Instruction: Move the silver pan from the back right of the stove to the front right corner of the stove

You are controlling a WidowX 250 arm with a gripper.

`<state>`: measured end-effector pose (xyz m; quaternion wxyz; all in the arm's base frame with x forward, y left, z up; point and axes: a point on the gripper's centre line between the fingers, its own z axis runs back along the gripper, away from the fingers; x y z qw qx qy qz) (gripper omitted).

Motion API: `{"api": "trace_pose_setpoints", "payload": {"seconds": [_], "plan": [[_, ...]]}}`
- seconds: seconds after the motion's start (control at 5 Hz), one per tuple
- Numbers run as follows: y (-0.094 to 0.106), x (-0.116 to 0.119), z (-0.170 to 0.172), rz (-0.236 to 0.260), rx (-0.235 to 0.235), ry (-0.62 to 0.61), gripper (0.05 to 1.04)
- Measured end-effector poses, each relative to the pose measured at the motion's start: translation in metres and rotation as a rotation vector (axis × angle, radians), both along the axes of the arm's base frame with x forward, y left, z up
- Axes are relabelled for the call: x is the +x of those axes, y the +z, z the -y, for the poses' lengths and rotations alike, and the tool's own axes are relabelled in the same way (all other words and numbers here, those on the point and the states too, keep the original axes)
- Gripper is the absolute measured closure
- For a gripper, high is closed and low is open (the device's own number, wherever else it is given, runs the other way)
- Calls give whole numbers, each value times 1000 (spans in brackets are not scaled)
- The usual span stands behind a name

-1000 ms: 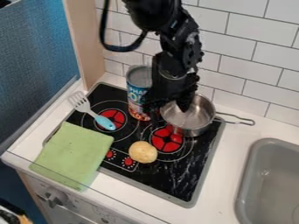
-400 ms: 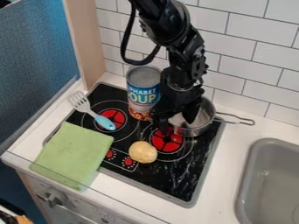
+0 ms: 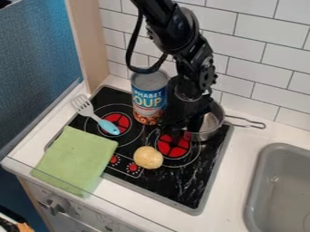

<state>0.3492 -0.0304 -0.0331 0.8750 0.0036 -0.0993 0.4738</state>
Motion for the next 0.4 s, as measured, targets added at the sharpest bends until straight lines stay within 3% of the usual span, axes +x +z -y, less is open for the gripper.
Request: {"api": "trace_pose_setpoints", "payload": {"seconds": [0.2,0.4], "plan": [[0,-4,4,-34,-26,-1,831],[-1,-4,3,-37,-39,-21,981]]}}
